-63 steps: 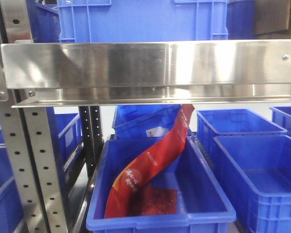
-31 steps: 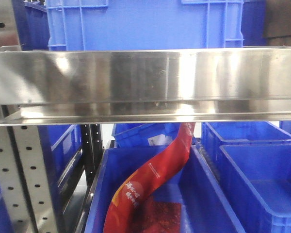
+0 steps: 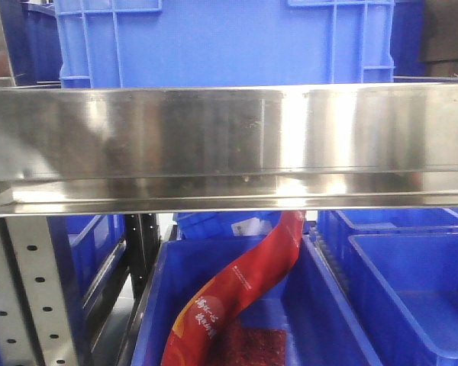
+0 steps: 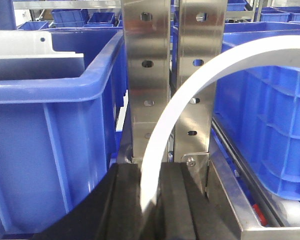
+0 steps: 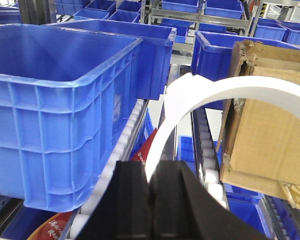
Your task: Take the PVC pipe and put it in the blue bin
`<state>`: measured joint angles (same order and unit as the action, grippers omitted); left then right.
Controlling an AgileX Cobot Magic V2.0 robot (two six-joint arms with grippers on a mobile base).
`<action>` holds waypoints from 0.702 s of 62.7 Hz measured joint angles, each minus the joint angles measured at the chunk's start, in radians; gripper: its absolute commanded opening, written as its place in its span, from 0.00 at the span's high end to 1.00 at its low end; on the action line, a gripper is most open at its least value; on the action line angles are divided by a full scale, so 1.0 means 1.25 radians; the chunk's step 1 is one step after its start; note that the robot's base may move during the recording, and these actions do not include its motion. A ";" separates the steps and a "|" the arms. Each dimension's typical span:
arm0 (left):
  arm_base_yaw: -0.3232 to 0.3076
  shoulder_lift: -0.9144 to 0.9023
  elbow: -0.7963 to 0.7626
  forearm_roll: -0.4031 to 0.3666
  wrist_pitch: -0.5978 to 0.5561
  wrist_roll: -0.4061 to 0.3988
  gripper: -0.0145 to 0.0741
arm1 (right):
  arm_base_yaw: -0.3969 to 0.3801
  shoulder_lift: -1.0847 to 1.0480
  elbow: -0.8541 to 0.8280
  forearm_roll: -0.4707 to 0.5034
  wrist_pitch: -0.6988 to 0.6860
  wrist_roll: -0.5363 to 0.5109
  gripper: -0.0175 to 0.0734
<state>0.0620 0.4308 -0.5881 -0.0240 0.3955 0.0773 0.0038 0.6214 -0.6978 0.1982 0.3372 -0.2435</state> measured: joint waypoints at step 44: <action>0.000 0.000 0.000 0.000 0.000 0.000 0.96 | 0.000 0.000 0.000 0.000 0.000 0.000 0.98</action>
<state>0.0620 0.4308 -0.5881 -0.0240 0.3955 0.0773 0.0038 0.6214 -0.6978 0.1982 0.3372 -0.2435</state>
